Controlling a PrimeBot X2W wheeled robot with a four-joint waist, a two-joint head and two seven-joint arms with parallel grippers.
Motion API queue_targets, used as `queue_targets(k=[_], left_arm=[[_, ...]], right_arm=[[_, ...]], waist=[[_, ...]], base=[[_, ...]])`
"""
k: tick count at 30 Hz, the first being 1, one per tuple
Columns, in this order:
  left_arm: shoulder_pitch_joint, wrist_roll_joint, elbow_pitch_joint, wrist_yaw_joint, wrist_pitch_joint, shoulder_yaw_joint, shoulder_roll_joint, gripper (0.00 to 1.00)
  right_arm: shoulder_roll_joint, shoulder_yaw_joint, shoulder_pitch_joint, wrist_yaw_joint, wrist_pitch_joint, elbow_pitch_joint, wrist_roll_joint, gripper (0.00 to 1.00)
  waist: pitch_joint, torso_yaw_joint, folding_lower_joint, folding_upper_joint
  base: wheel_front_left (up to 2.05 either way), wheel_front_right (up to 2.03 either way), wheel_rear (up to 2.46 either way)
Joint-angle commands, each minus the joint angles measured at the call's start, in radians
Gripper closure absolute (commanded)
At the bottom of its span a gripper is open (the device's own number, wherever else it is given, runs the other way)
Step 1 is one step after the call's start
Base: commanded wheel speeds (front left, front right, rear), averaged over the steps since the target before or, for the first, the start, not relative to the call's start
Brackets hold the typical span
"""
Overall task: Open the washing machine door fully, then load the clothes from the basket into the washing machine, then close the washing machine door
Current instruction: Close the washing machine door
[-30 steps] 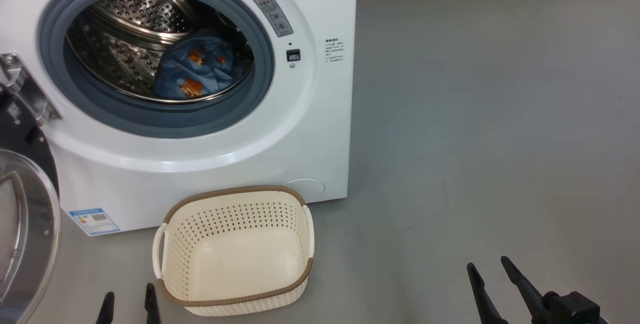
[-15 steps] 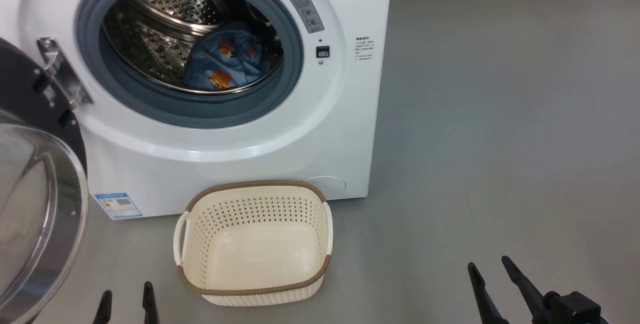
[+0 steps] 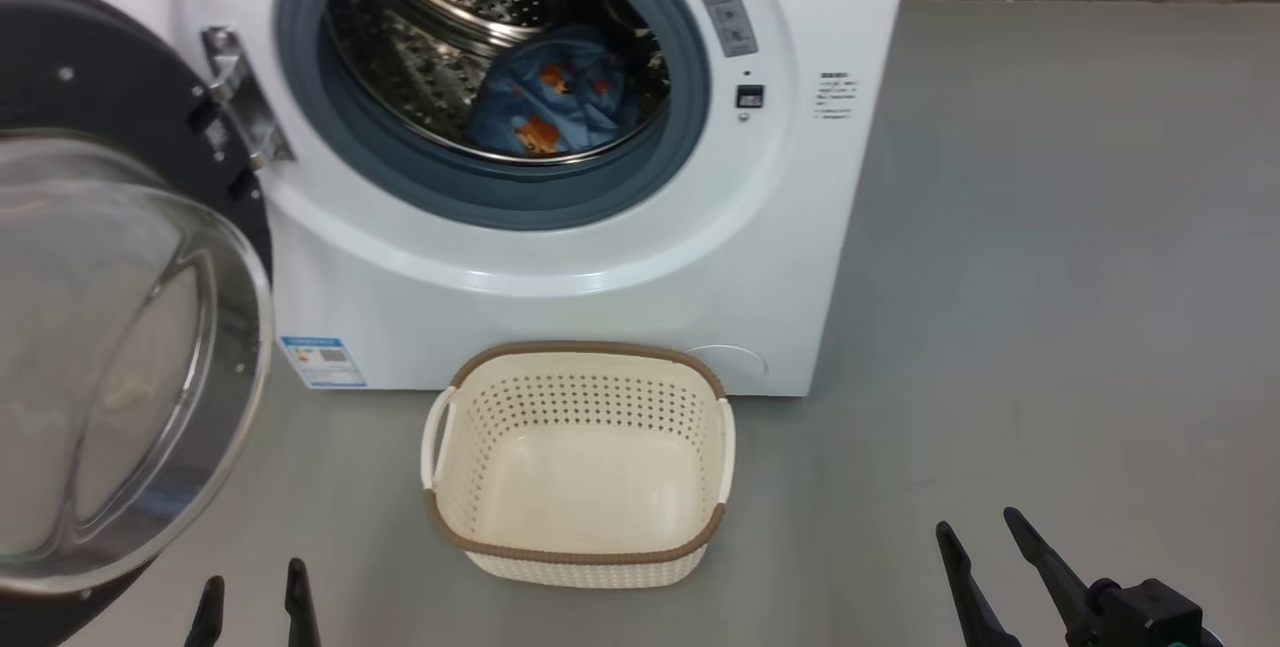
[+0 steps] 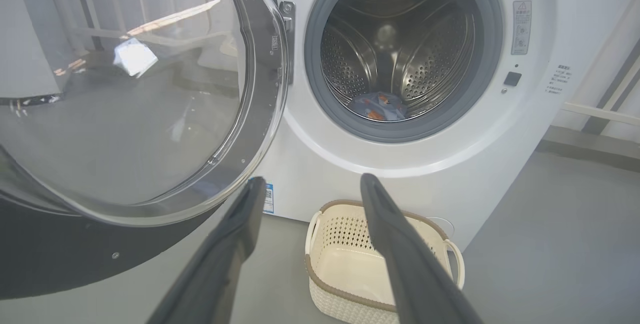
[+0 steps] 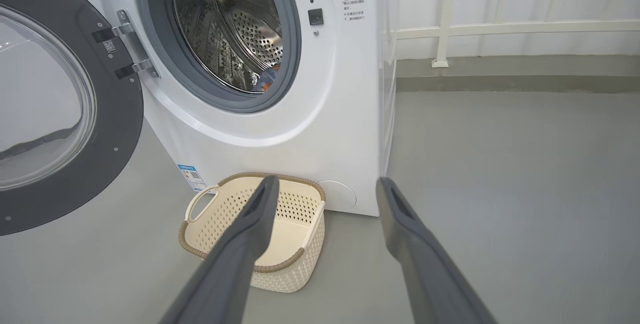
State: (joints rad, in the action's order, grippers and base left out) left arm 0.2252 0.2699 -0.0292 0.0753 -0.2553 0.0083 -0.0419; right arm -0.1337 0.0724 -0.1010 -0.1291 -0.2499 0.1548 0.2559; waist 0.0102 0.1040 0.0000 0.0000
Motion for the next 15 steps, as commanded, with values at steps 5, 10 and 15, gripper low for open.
queue_targets(k=[5,10,15], left_arm=[[-0.023,0.008,-0.031,0.011,-0.006,0.033,-0.008,0.00],[-0.019,0.014,-0.033,0.016,-0.006,0.026,-0.008,0.00],[-0.018,0.015,-0.035,0.019,-0.006,0.030,-0.008,0.00]], right_arm=[[-0.021,0.030,0.033,-0.002,-0.012,-0.026,-0.010,0.00],[-0.027,0.037,0.037,-0.002,-0.012,-0.024,-0.009,0.00],[-0.032,0.043,0.039,-0.002,-0.012,-0.023,-0.008,0.00]], waist=[[-0.005,0.115,0.0000,0.0000],[-0.008,0.199,0.0000,0.0000],[-0.014,0.287,0.0000,0.0000]], base=[[0.00,0.00,0.00],[0.00,0.00,0.00],[0.00,0.00,0.00]])
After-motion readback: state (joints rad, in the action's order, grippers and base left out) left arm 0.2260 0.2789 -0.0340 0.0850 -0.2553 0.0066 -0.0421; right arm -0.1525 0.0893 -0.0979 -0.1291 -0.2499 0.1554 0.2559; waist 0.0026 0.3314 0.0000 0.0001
